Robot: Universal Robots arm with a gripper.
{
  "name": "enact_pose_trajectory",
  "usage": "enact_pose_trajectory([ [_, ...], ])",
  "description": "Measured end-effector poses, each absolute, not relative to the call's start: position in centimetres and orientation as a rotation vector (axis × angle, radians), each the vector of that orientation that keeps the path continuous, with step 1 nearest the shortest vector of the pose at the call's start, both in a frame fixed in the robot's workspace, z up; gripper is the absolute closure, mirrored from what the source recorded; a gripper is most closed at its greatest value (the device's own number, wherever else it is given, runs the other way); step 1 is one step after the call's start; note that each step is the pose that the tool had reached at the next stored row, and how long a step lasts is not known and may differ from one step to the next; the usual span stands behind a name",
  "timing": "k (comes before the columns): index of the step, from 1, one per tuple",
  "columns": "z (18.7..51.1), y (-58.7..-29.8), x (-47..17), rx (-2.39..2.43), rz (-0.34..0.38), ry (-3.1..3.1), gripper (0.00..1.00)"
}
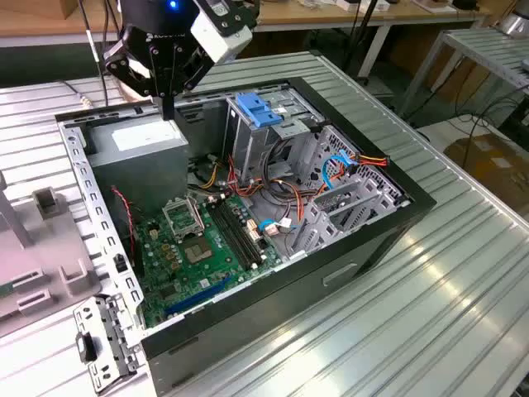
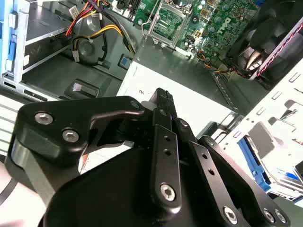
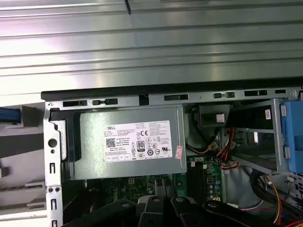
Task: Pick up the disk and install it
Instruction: 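Reach for the disk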
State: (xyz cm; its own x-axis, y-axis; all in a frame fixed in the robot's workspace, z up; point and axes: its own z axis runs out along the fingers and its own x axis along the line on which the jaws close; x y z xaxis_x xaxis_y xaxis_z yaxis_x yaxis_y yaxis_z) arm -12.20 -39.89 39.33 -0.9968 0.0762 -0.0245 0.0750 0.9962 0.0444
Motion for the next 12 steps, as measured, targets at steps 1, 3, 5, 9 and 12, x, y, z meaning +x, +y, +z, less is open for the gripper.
enact_pose_trajectory([
  [1, 39.33, -39.89, -12.20, 0.118, 0.068, 3.112, 0.89],
  [3, 39.33, -39.89, -12.26, 0.118, 0.068, 3.113, 0.89],
  [5, 39.33, -39.89, -12.29, 0.118, 0.068, 3.113, 0.89],
  [9, 39.33, -39.89, -12.37, 0.118, 0.068, 3.113, 0.89],
  [12, 39.33, -39.89, -12.45, 0.118, 0.068, 3.112, 0.89],
])
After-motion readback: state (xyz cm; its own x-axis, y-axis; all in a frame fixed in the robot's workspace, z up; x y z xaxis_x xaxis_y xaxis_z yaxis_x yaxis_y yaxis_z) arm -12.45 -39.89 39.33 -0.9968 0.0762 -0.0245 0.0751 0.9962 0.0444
